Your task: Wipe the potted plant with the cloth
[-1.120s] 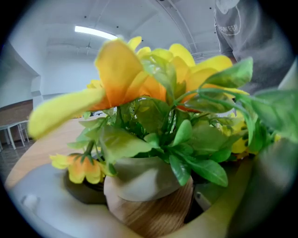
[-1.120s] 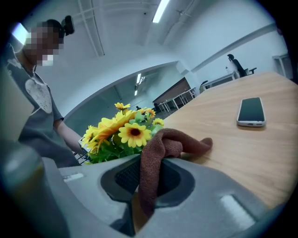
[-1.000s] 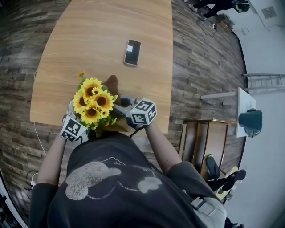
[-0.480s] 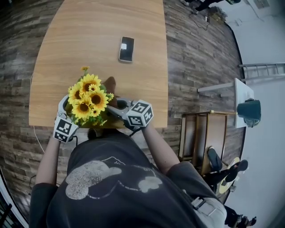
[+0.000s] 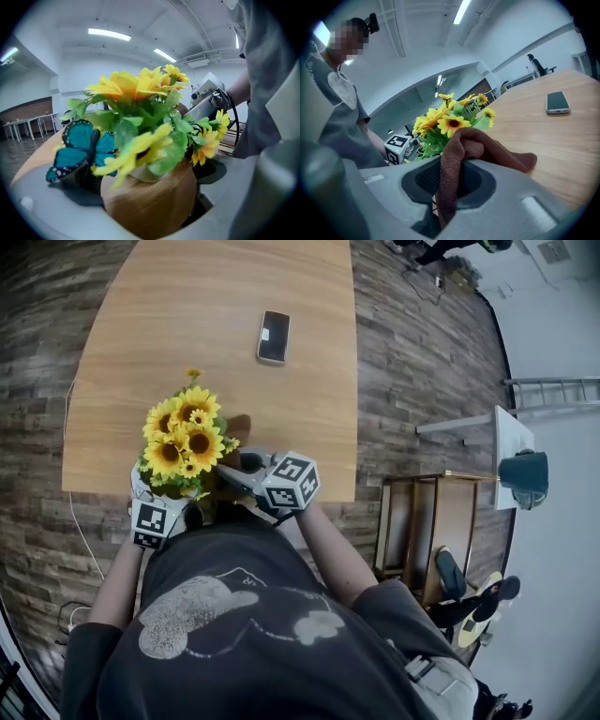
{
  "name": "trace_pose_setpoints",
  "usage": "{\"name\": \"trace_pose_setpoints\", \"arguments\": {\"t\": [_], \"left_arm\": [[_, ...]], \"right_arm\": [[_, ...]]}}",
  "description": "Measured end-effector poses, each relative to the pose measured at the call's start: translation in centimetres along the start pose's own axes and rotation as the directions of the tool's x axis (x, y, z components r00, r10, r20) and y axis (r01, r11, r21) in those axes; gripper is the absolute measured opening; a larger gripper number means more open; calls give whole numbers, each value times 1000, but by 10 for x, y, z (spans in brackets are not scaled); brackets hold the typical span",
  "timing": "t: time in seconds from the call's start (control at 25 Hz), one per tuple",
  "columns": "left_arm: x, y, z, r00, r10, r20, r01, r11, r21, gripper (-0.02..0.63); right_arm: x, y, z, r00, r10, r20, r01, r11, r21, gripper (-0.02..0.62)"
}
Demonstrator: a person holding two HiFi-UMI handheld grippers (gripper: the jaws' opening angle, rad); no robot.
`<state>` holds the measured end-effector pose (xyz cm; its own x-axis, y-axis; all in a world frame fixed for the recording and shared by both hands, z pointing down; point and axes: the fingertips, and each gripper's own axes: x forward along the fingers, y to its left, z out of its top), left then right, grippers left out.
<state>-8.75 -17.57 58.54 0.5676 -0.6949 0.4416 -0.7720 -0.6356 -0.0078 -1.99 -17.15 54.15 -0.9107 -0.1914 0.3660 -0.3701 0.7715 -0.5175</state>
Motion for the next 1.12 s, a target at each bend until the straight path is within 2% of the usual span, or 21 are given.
{"name": "trace_pose_setpoints", "arguments": {"t": [0.24, 0.52, 0.68, 0.8, 0.88, 1.12], "left_arm": [[5, 0, 8, 997, 74, 20, -74, 997, -5, 624], [18, 2, 18, 985, 174, -11, -174, 976, -131, 624], [31, 3, 25, 979, 203, -12, -202, 965, -169, 620], [34, 4, 27, 974, 226, -18, -226, 958, -175, 564], [35, 6, 27, 971, 239, -26, -240, 957, -165, 494], [38, 9, 30, 971, 238, -23, -239, 959, -154, 480]], "right_arm": [[5, 17, -3, 999, 49, -17, -49, 999, -18, 52], [-44, -20, 0, 993, -91, 75, 86, 995, 58, 52], [-47, -45, 13, 982, -165, 88, 163, 986, 30, 52], [-40, -56, 28, 980, -174, 101, 174, 985, 4, 52], [-35, -63, 39, 980, -171, 102, 174, 985, -19, 52], [-26, -88, 71, 978, -176, 111, 183, 981, -61, 52]]}}
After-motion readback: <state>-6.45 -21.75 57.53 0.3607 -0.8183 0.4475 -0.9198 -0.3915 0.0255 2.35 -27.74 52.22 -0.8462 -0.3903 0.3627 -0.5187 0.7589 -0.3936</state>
